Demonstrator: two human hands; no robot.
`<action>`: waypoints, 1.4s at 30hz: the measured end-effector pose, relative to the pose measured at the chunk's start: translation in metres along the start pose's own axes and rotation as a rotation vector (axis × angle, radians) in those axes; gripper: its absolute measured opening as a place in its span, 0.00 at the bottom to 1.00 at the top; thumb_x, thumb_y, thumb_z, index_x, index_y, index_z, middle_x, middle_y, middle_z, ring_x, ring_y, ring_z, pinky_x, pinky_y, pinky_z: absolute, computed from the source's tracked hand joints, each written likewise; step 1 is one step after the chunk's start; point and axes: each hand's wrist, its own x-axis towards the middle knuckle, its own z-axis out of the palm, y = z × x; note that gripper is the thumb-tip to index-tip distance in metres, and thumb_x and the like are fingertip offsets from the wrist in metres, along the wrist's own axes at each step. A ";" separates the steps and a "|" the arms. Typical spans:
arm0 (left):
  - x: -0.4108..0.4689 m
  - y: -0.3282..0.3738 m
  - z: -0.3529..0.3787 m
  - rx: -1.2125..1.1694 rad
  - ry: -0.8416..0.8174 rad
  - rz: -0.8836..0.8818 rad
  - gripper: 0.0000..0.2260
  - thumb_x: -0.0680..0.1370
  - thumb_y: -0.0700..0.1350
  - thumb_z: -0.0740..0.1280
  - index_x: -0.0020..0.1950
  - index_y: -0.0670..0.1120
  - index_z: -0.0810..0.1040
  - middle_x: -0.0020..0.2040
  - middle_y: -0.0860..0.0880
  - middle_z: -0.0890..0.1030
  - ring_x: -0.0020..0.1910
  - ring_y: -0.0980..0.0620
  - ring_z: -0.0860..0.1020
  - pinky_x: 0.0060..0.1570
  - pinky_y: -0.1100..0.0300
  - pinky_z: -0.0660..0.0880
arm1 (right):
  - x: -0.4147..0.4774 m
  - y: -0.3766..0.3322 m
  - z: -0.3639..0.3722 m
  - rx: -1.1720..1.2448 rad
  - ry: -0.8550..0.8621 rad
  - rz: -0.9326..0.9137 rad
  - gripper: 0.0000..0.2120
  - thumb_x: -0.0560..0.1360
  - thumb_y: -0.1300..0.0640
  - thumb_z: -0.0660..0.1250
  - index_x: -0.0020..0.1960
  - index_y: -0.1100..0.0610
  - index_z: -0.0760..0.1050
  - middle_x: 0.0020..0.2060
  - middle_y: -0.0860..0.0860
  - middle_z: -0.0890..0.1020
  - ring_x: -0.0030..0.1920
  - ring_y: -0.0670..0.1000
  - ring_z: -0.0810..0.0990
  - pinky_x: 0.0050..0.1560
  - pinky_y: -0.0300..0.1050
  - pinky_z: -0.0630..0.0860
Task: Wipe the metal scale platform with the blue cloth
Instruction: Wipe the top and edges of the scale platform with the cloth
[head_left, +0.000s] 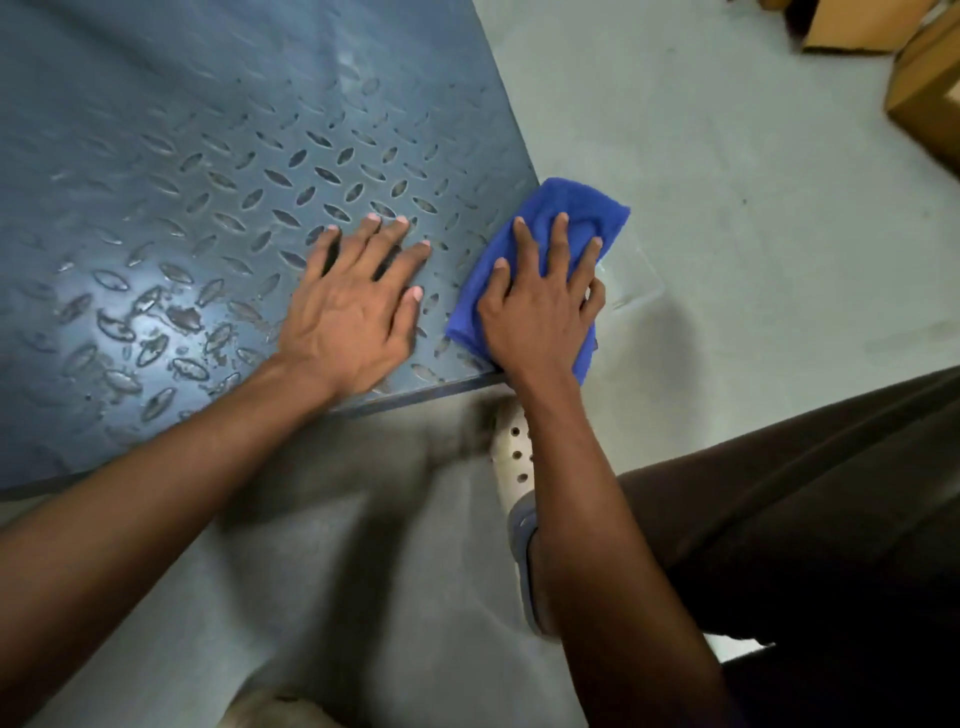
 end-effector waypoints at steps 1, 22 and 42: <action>0.003 -0.001 0.000 -0.003 -0.002 -0.029 0.26 0.85 0.55 0.53 0.81 0.47 0.71 0.83 0.42 0.68 0.83 0.39 0.63 0.82 0.38 0.56 | 0.010 -0.001 0.001 0.015 -0.014 0.012 0.26 0.85 0.44 0.55 0.83 0.42 0.64 0.86 0.50 0.56 0.86 0.63 0.49 0.80 0.60 0.53; 0.119 -0.109 -0.012 0.004 -0.013 -0.458 0.29 0.87 0.62 0.49 0.87 0.53 0.58 0.88 0.47 0.53 0.88 0.44 0.49 0.85 0.40 0.42 | 0.283 -0.094 0.035 0.416 -0.068 -0.260 0.29 0.68 0.40 0.77 0.68 0.38 0.79 0.61 0.46 0.77 0.67 0.54 0.73 0.64 0.52 0.73; 0.170 -0.160 -0.013 0.058 -0.024 -0.528 0.31 0.88 0.63 0.47 0.88 0.51 0.52 0.89 0.46 0.49 0.88 0.43 0.46 0.85 0.41 0.39 | 0.304 -0.150 0.086 -0.209 0.143 -0.243 0.20 0.85 0.65 0.47 0.66 0.63 0.75 0.60 0.60 0.82 0.63 0.60 0.79 0.60 0.55 0.73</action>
